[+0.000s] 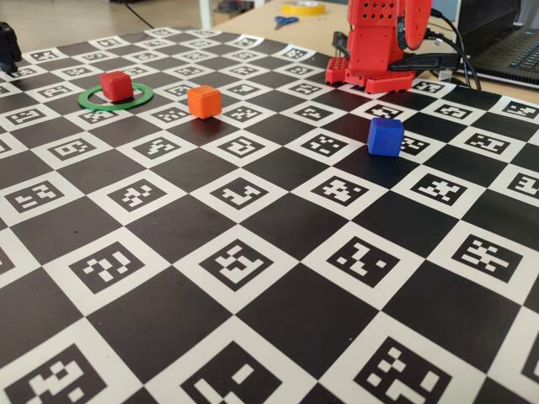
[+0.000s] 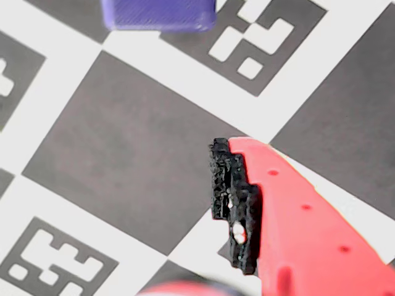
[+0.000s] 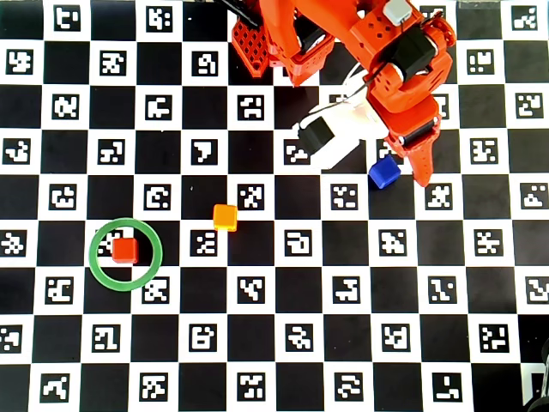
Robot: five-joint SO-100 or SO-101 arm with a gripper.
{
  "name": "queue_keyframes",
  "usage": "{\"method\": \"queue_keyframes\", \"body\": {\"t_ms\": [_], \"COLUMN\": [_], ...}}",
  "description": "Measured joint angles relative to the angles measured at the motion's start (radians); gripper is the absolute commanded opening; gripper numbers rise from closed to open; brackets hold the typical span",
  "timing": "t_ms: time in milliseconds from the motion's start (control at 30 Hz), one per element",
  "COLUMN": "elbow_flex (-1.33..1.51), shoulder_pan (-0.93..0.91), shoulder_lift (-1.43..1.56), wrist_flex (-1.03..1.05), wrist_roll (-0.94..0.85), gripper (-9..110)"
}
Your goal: Grab the red cube then put it in the green circle then put the blue cube on top and finally the orange cube on top
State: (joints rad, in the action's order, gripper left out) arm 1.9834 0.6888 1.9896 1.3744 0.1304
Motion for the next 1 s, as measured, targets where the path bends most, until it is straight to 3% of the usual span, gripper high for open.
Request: {"method": "queue_keyframes", "body": {"t_ms": [1000], "elbow_flex": [0.221], "shoulder_pan": [-0.018], "shoulder_lift": [-0.222], "wrist_flex": [-0.318], "wrist_roll": [-0.06], "gripper": [43]}}
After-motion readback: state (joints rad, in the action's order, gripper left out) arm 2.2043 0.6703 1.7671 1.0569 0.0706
